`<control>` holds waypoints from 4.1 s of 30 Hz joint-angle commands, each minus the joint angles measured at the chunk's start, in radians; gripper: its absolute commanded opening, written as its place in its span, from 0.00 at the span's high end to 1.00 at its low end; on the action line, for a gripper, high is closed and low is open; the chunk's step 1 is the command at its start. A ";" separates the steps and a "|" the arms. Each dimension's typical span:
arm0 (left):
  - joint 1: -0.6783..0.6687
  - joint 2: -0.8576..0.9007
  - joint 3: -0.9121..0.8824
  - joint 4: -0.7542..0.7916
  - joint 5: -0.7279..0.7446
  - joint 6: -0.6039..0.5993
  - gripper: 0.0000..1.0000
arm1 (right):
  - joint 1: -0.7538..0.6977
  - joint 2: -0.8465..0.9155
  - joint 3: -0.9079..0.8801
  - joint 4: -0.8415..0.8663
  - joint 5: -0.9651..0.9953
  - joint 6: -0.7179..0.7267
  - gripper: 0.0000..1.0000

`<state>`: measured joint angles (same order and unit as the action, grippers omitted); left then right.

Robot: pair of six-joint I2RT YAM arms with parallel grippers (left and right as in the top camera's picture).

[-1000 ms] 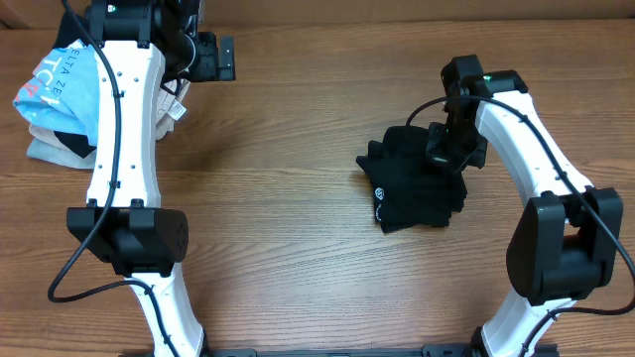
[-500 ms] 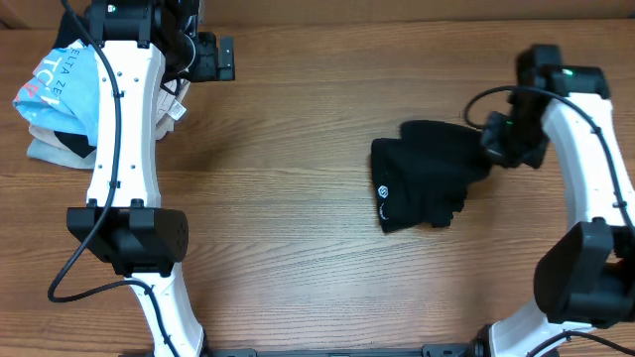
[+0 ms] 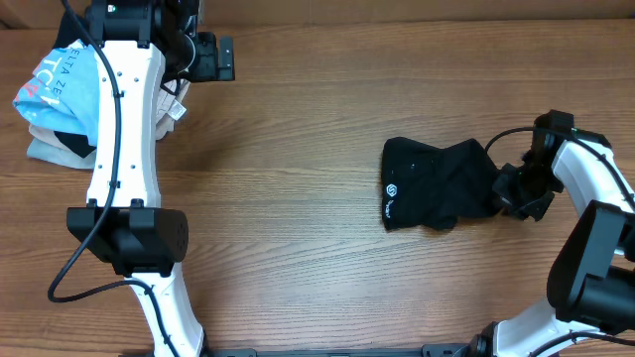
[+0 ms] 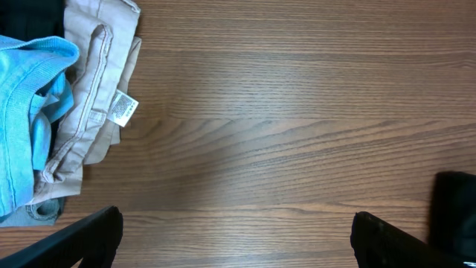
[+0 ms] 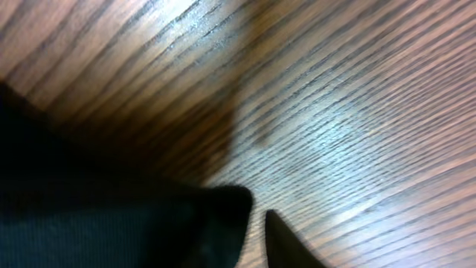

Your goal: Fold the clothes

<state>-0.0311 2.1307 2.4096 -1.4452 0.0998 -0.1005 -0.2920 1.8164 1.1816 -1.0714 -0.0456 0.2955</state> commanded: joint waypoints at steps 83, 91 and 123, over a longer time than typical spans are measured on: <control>-0.704 -0.008 -0.558 0.104 0.024 0.229 0.00 | 0.067 0.048 0.651 -0.243 -0.244 -0.147 0.57; -0.724 -0.008 -0.724 0.200 -0.002 0.396 0.00 | 0.068 0.048 0.651 -0.244 -0.245 -0.147 0.54; -0.678 -0.015 -0.463 0.135 -0.087 0.321 0.00 | 0.068 0.048 0.650 -0.238 -0.210 -0.147 0.45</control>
<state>-0.6758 2.1231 1.9720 -1.3125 -0.1425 0.2104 -0.2256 1.8778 1.8362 -1.3106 -0.2703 0.1562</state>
